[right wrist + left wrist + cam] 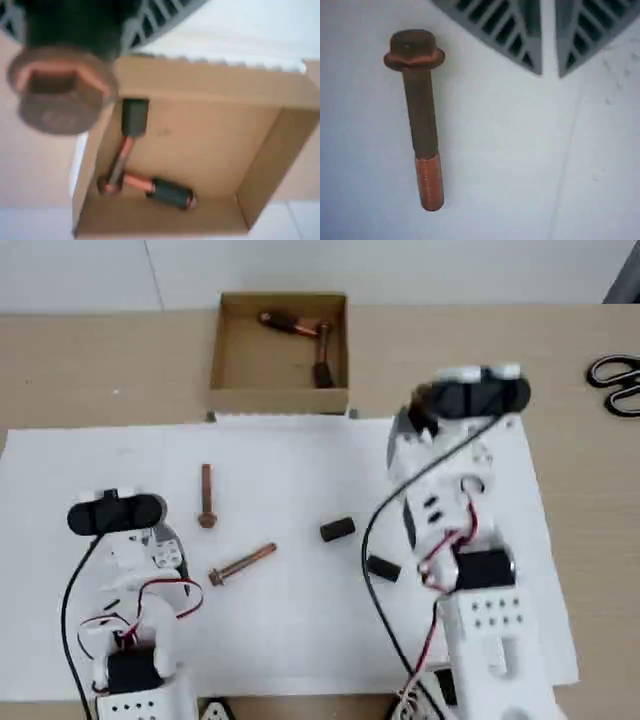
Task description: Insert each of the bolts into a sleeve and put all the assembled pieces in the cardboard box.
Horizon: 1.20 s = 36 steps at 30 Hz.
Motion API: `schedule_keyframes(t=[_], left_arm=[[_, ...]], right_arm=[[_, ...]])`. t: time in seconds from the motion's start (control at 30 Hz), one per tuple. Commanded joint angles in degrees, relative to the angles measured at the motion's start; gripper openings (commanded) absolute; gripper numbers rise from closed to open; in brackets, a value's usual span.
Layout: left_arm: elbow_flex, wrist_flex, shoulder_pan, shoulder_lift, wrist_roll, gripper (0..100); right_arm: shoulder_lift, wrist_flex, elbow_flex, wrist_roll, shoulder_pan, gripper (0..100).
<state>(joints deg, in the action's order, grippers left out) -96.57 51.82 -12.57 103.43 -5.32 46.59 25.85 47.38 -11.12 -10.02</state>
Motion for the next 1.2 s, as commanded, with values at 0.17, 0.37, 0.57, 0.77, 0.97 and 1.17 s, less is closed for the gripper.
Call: schedule_keyframes(t=[0.17, 0.37, 0.57, 0.77, 0.97, 1.17], left_arm=[[0.31, -1.49, 0.35, 0.44, 0.18, 1], [0.31, -1.49, 0.26, 0.44, 0.18, 1], [0.31, -1.49, 0.18, 0.44, 0.09, 1], [0.31, -1.41, 0.18, 0.44, 0.09, 1], [0.31, -1.41, 0.18, 0.44, 0.09, 1], [0.31, -1.41, 0.26, 0.44, 0.09, 1]], right_arm=[[-36.62, 0.04, -33.93, 7.03, -0.13, 0.3], [-57.01, 0.13, -51.87, 19.69, -3.65, 0.3], [-73.89, 0.04, -70.15, 32.62, -6.99, 0.3], [-90.15, 0.04, -89.67, 42.99, -8.04, 0.8], [-100.0, 2.77, -103.21, 44.48, -8.13, 11.1], [-101.58, 15.34, -110.15, 40.18, -8.22, 16.7]])
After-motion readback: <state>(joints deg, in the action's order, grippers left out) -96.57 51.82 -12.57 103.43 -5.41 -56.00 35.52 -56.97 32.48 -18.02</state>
